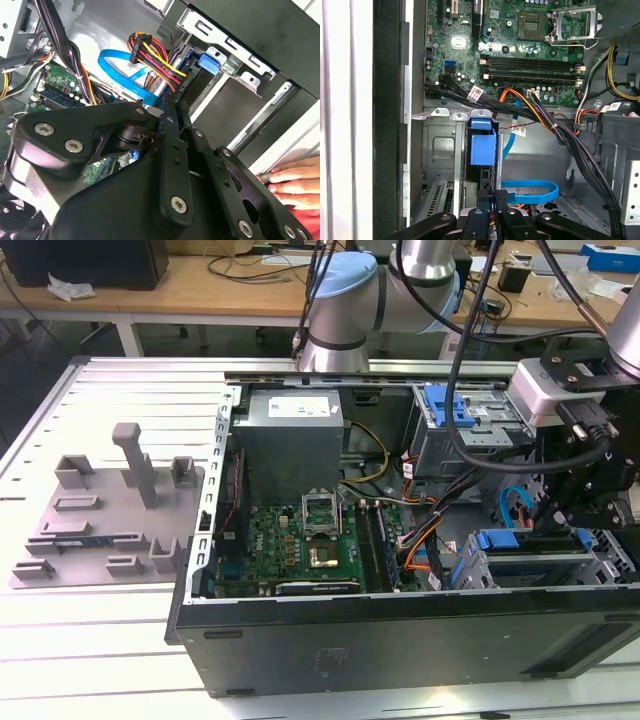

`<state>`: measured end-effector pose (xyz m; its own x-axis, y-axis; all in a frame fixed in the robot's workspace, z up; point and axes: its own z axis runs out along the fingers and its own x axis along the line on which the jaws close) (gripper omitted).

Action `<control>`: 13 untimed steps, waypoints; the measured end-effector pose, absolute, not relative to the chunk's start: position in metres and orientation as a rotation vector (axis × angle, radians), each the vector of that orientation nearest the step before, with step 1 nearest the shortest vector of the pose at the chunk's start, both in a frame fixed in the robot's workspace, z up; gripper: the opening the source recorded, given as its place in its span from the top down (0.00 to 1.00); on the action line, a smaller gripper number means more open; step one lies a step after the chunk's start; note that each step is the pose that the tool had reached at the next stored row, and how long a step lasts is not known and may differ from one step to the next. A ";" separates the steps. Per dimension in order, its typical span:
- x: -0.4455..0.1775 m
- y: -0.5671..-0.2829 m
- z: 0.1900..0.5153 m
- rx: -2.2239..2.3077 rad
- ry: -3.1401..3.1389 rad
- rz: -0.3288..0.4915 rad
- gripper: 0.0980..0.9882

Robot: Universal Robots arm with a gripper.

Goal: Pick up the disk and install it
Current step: 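Insert the second disk wire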

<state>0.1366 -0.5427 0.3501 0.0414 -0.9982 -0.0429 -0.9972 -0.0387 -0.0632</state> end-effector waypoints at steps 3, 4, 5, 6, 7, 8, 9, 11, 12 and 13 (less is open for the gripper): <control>0.137 -0.543 0.349 -2.211 2.124 -0.020 0.93; 0.137 -0.543 0.349 -2.211 2.124 -0.020 0.93; 0.137 -0.543 0.349 -2.211 2.124 -0.020 0.93; 0.137 -0.543 0.349 -2.211 2.124 -0.020 0.93; 0.137 -0.543 0.348 -2.211 2.124 -0.020 0.93; 0.138 -0.543 0.347 -2.211 2.124 -0.020 0.93; 0.138 -0.543 0.346 -2.211 2.124 -0.020 0.93; 0.138 -0.543 0.345 -2.211 2.124 -0.020 0.93; 0.138 -0.543 0.344 -2.211 2.124 -0.020 0.93; 0.138 -0.543 0.343 -2.211 2.124 -0.020 0.93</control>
